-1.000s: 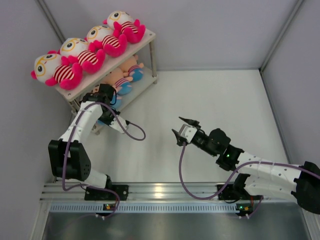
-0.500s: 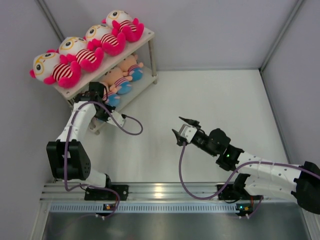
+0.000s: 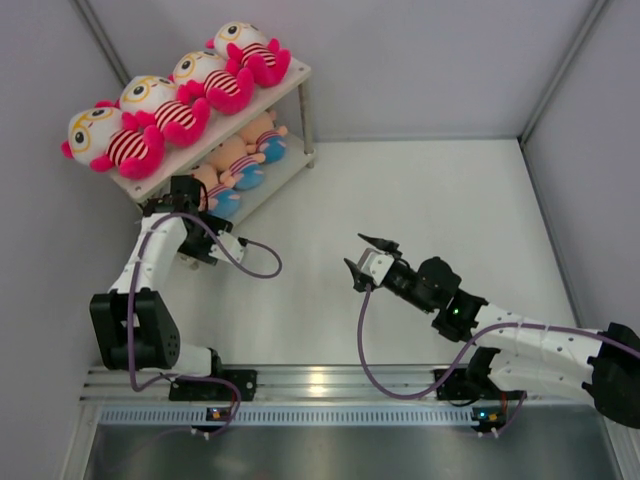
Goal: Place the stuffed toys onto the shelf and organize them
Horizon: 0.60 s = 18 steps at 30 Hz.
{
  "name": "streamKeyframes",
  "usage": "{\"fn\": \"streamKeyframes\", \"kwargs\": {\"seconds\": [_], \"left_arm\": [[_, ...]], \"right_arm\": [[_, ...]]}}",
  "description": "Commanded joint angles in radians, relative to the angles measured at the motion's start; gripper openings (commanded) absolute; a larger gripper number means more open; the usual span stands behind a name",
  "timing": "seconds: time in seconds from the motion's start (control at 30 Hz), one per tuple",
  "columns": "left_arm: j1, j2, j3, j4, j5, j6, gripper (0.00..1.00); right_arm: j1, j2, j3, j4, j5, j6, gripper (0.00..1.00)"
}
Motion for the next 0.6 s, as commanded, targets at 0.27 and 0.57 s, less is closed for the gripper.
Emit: {"fn": "streamKeyframes", "kwargs": {"seconds": [0.27,0.57], "left_arm": [[0.025,-0.075,0.07,0.036,0.081,0.427,0.72],[0.02,-0.088,0.07,0.036,0.132,0.369,0.94]], "right_arm": [[-0.012,-0.009,0.025,0.024,-0.022,0.031,0.61],[-0.011,-0.017,0.025,0.011,-0.019,0.032,0.61]]}}
